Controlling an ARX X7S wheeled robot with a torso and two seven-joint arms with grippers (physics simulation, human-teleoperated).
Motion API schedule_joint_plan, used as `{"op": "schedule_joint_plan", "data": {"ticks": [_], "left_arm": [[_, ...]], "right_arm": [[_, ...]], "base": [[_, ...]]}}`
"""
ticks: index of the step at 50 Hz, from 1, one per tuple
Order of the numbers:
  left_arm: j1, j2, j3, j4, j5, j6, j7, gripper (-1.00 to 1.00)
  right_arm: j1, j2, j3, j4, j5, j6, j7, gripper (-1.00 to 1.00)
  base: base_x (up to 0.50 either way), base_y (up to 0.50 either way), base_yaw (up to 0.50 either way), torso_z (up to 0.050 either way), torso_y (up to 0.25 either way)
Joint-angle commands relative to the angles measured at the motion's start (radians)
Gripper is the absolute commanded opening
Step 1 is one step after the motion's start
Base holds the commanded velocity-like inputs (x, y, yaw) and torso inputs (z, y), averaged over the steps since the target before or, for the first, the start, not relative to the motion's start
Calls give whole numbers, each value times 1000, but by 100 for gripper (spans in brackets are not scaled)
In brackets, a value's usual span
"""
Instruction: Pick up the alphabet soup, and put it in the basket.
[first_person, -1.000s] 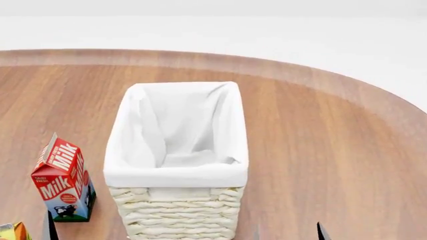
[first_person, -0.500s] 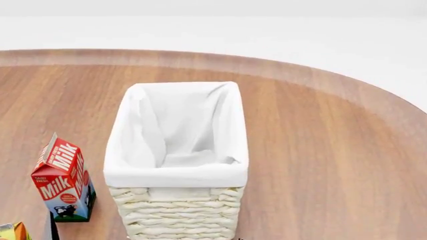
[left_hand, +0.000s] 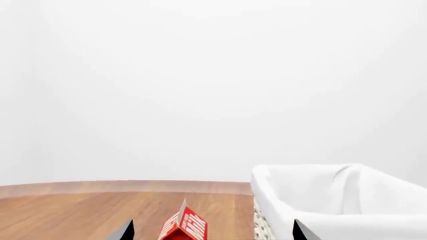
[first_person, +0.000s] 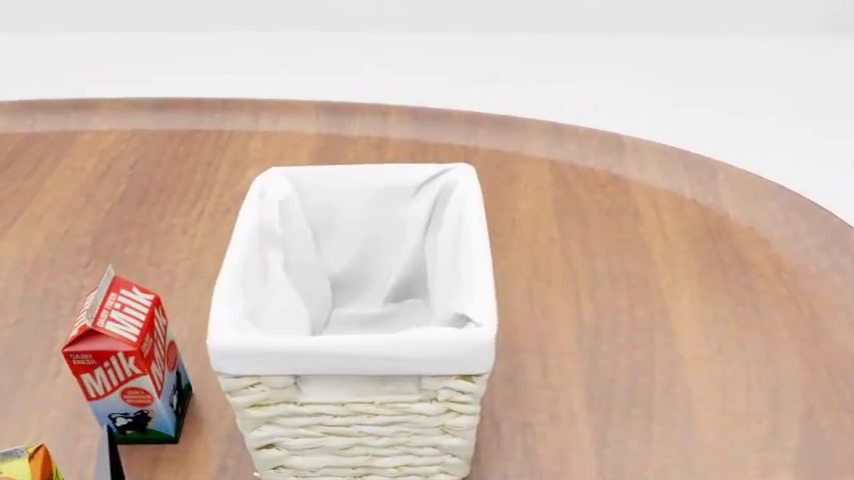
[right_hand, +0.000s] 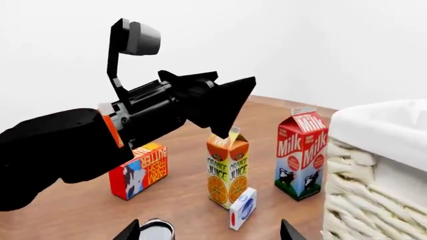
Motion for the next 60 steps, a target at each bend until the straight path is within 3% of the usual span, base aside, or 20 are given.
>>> {"op": "schedule_joint_plan", "data": {"ticks": [1,23,60], "left_arm": [[2,-4,5,4,2,0,-3,100],[-3,-8,18,-1,5,1,-7,100],[-1,-17,29,1,4,8,-18,100]], "right_arm": [[-7,31,-53,-22,-36,9,-60,100],[26,28,-71,4,-60,88,-34,100],[37,-9,-142,60,-277,89,46,100]], "base": [[0,0,0,0,0],[0,0,0,0,0],[0,0,0,0,0]]}}
